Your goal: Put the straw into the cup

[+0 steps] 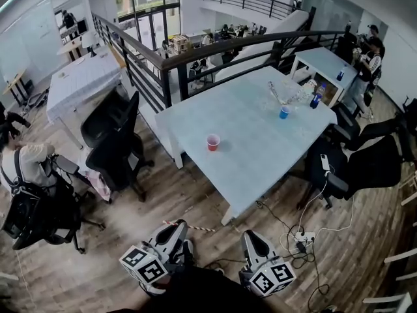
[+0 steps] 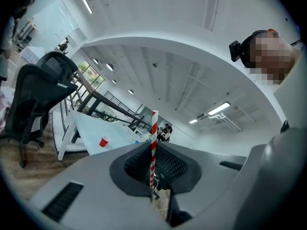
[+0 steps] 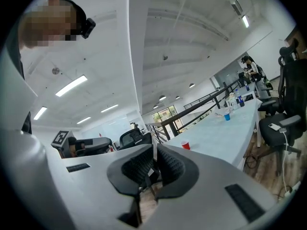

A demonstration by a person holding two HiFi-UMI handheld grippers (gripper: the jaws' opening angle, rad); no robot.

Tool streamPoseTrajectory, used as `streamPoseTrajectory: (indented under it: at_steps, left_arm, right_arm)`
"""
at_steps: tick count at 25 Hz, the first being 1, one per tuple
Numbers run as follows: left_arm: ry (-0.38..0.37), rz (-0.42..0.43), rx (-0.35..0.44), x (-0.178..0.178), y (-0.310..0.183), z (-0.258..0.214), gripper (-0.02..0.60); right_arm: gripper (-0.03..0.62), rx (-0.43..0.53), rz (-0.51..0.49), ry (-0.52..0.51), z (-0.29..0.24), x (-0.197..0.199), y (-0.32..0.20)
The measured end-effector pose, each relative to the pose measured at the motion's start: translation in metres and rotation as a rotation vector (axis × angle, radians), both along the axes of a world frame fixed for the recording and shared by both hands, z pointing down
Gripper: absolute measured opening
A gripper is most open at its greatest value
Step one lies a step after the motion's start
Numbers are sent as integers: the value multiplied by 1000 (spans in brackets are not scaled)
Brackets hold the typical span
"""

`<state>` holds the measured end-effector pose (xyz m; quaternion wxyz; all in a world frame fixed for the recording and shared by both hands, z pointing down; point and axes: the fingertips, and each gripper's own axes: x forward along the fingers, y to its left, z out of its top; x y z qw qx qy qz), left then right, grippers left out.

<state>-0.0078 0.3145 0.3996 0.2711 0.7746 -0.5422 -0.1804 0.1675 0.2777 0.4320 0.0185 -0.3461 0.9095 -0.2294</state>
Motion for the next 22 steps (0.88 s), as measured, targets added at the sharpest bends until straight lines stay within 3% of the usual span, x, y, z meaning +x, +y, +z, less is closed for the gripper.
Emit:
streamPoseTrajectory:
  at_steps: [12,22]
  left_arm:
    - [11,42,-10,-91,-91,7,37]
    - [44,54,-28,-169,-138,28,37]
  right_arm:
    - [48,-43,56,34,12,-87,-79]
    - [48,-90,97,81,27,-151,-117]
